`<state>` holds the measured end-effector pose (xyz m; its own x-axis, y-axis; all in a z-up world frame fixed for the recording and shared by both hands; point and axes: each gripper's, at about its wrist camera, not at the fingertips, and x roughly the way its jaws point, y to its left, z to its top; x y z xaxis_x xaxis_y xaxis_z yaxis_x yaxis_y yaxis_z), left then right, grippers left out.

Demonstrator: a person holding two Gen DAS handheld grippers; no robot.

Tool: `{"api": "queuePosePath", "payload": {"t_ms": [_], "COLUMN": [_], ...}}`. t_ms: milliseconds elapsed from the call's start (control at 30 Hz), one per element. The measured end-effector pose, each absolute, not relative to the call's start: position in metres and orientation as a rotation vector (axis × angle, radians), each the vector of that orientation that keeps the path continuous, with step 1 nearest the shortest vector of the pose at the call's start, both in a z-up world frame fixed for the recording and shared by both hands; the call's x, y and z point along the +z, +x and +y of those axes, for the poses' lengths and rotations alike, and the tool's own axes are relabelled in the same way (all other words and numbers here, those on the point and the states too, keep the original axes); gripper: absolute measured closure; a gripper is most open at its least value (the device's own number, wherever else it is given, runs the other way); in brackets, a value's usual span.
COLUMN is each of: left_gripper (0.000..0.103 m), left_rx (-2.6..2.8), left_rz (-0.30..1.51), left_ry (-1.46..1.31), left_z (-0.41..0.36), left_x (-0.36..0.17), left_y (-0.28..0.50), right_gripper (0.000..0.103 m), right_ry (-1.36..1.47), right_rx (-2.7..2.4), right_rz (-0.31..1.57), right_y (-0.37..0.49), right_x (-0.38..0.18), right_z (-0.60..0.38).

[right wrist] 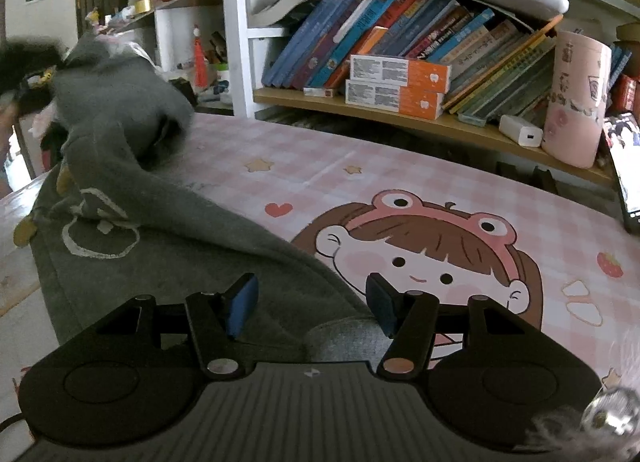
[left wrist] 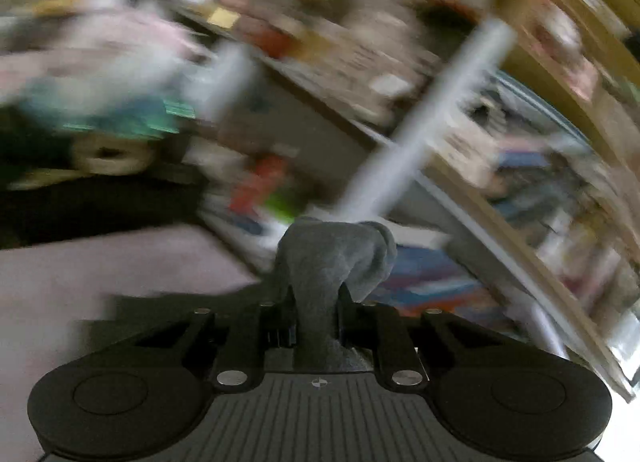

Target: Fold clothes

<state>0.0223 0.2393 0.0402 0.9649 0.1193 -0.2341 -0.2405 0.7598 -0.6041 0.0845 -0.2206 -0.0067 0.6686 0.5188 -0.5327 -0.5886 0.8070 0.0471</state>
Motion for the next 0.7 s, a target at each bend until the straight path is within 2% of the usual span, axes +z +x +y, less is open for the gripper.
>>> {"api": "queuePosePath", "payload": {"t_ms": [67, 167, 233, 300, 333, 567, 700], "left_gripper": [0.086, 0.076, 0.055, 0.039, 0.036, 0.026, 0.025], "left_rx": [0.277, 0.317, 0.331, 0.327, 0.309, 0.224, 0.196], "left_rz": [0.312, 0.451, 0.428, 0.370, 0.348, 0.295, 0.290], "left_ry": [-0.636, -0.557, -0.507, -0.470, -0.462, -0.415, -0.438], "left_z": [0.253, 0.254, 0.245, 0.237, 0.233, 0.213, 0.212], "left_x": [0.024, 0.007, 0.008, 0.012, 0.013, 0.015, 0.010], "left_y": [0.012, 0.011, 0.007, -0.002, -0.004, 0.008, 0.014], "right_gripper": [0.046, 0.046, 0.046, 0.046, 0.045, 0.045, 0.045], "right_ry": [-0.132, -0.138, -0.145, -0.145, -0.141, -0.134, -0.151], "right_rx": [0.641, 0.650, 0.646, 0.640, 0.637, 0.660, 0.680], "right_rz": [0.550, 0.543, 0.543, 0.544, 0.548, 0.605, 0.633], "right_y": [0.082, 0.079, 0.078, 0.077, 0.076, 0.045, 0.026], "right_x": [-0.004, -0.003, -0.003, -0.002, -0.003, -0.009, -0.004], "right_z": [-0.220, -0.219, -0.218, -0.218, -0.219, -0.227, -0.236]}}
